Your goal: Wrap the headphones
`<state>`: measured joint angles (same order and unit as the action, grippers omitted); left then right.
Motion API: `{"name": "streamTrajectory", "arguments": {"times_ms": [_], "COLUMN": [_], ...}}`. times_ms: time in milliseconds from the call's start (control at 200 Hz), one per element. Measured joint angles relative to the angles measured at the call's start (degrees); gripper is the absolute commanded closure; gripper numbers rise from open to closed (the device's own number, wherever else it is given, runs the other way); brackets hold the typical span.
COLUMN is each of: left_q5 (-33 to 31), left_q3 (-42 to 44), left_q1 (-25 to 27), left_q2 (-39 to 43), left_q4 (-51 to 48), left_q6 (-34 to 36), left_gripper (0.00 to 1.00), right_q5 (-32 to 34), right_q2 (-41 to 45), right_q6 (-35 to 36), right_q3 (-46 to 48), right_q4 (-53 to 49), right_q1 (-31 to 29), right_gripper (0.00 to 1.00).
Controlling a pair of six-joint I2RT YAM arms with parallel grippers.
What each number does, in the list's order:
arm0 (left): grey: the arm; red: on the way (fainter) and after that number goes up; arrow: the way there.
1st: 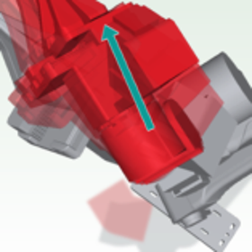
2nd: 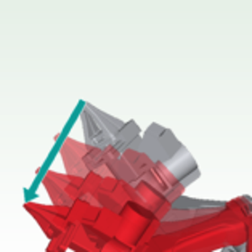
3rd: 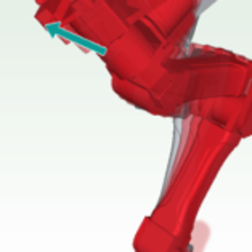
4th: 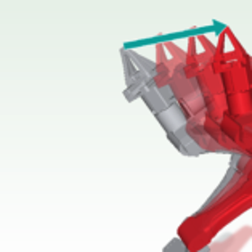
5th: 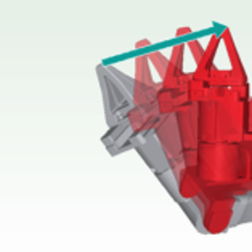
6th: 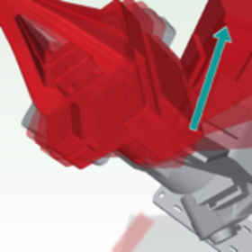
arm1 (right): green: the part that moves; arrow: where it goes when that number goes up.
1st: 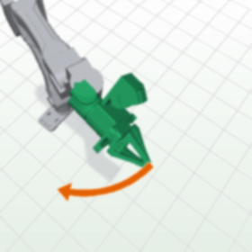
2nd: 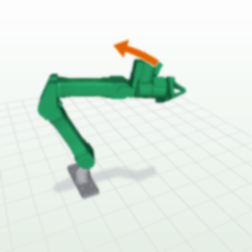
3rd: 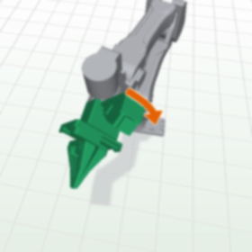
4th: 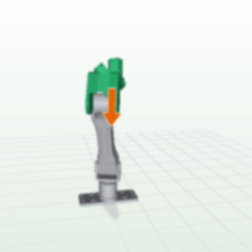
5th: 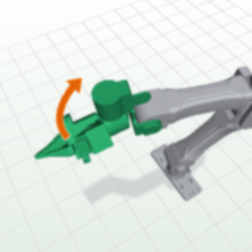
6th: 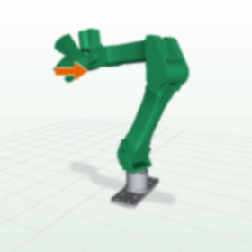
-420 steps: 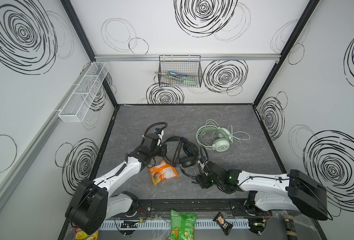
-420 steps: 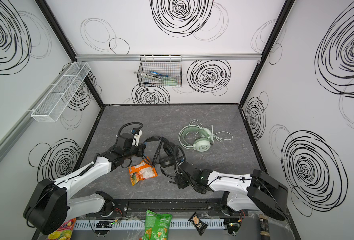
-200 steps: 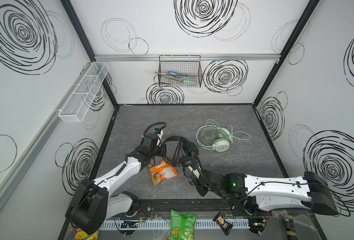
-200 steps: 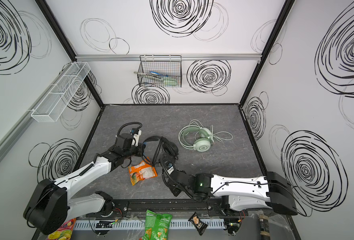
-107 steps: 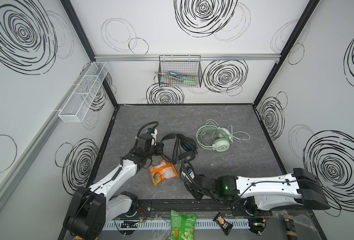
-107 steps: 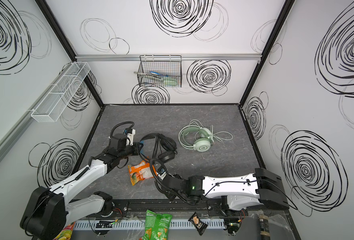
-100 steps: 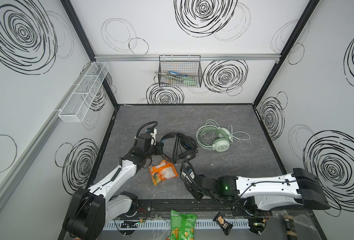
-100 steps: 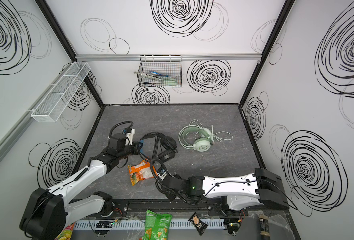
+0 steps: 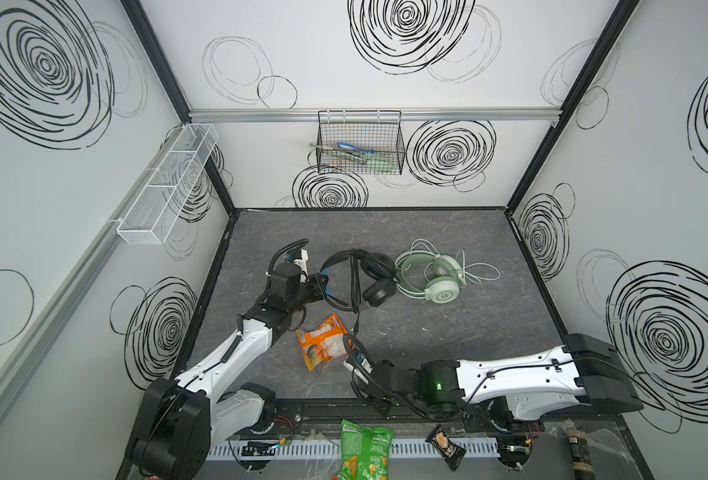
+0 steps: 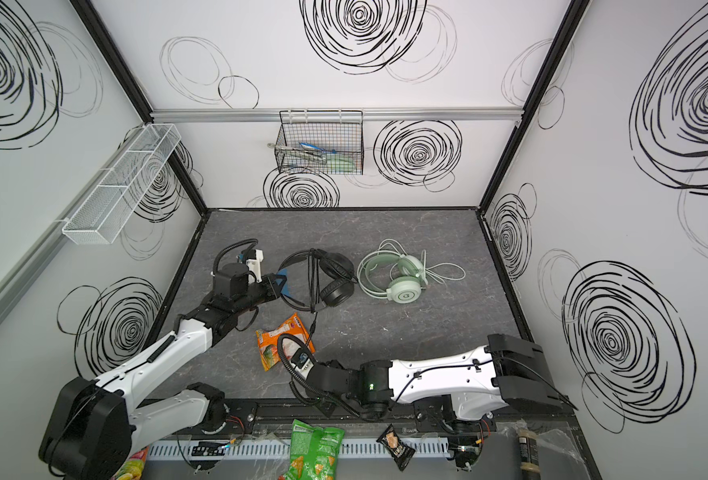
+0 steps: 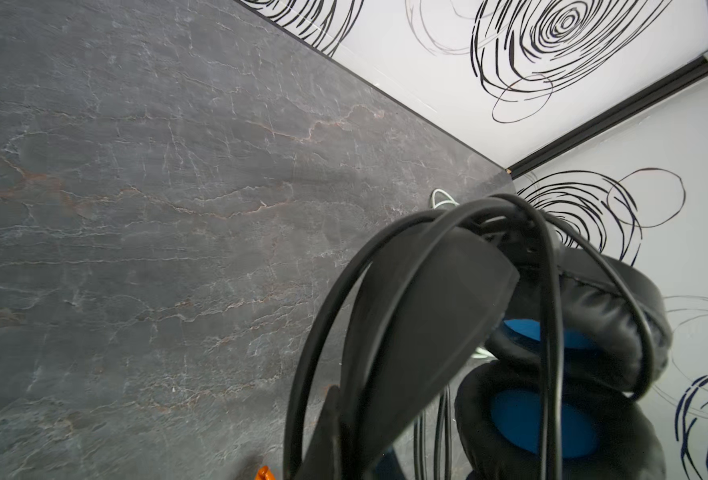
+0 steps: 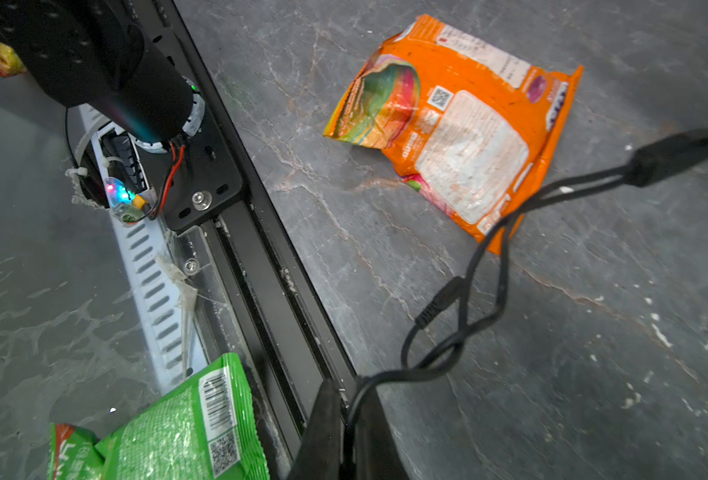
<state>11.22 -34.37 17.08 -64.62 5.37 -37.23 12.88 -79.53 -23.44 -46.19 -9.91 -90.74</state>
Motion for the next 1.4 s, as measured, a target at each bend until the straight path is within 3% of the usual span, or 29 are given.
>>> {"name": "streamTrajectory", "arguments": {"times_ms": [220,520,745,1061,1396], "left_q5": [-3.2,-9.3,-14.2,-16.0,-14.3], "left_q3": [0.0,-0.4,-1.4,-1.2,2.4], "left_q1": [0.1,4.5,8.5,12.3,12.4], "left_q2": [-0.2,0.0,1.2,3.4,2.4], "left_q4": [-0.3,-4.0,-6.5,-9.7,-9.7], "left_q6": [1.0,7.0,11.8,15.4,15.5], "left_gripper": [1.0,1.0,1.0,1.0,1.0], "right_q5": [1.7,8.0,9.1,5.6,-0.5], "right_q2": [1.2,13.8,17.2,17.5,5.7], "right_q6": [1.9,9.2,16.0,20.1,24.1], "right_q3": [-6.5,-9.4,-14.2,-11.0,-7.1], "right_q4": [-3.2,-7.5,-13.6,-13.8,-5.8], "right_q1": [-2.0,-1.1,9.6,22.2,32.1], "right_gripper": [1.0,1.0,1.0,1.0,1.0]}}
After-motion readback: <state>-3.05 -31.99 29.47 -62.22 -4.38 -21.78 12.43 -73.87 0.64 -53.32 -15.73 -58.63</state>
